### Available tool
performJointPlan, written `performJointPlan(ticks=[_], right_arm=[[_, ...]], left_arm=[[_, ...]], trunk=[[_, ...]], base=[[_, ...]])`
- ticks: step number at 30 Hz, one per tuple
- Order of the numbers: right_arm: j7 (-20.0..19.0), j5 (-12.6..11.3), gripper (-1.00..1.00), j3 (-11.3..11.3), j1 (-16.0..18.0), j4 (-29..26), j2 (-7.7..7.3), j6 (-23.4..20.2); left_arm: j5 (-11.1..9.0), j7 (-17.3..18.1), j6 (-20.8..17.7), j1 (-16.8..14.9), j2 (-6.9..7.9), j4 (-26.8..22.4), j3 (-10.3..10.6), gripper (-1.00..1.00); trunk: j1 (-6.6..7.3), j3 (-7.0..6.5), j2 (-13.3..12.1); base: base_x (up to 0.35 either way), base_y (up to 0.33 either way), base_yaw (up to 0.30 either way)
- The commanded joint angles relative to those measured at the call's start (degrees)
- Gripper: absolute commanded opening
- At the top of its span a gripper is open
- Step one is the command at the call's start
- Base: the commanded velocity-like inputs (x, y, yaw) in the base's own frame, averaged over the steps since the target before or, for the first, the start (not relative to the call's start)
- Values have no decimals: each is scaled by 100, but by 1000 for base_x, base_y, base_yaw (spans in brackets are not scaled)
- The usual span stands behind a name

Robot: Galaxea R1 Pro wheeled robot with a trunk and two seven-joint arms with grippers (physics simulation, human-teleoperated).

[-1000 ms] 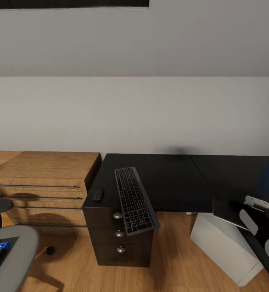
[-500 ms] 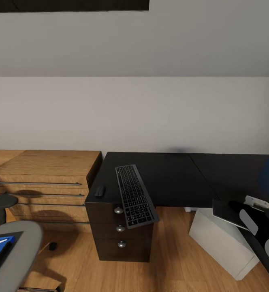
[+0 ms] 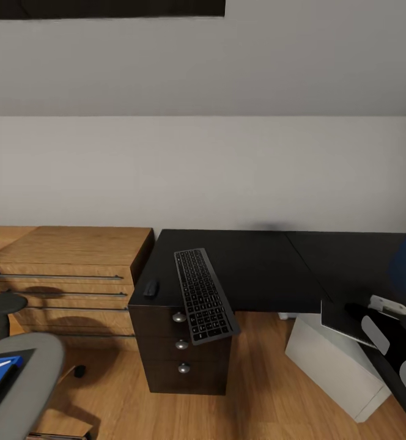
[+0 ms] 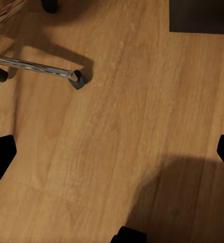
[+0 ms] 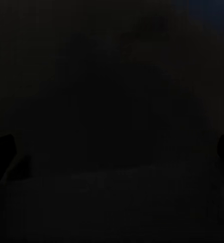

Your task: In the bedroom, organize the workspace by keeping the computer under the desk, ensuring the monitor is on the desk, placing the keyboard on the desk next to the monitor, placing the mouse on the desk next to the keyboard, moving the folder from the swivel chair onto the desk next to the mouse, stacking the notebook on top of the folder with the pen on top of the notebook, and positioning the swivel chair next to the desk.

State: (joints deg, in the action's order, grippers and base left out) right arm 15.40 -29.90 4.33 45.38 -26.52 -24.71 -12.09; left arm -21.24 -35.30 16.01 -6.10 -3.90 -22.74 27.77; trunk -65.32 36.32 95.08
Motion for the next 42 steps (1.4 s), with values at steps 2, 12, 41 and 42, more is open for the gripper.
performJointPlan(ticks=[2,12,41,42], right_arm=[[50,-77,100,41,-3,-2,-8,-30],[50,-77,100,41,-3,-2,-8,-25],[-7,-79,100,33,-76,-836,-16,61],[6,-79,100,33,-152,-1102,-16,16]], left_arm=[[-59,-30,34,-6,4,3,49,100],[-56,-30,34,-6,4,5,53,100],[-63,-21,5,-6,4,12,53,100],[-63,-21,1,-6,4,13,53,100]], trunk=[[45,-30,-79],[264,-209,-480],[901,-730,-1643],[923,-748,-1683]], base=[[0,0,0],[0,0,0],[0,0,0],[0,0,0]])
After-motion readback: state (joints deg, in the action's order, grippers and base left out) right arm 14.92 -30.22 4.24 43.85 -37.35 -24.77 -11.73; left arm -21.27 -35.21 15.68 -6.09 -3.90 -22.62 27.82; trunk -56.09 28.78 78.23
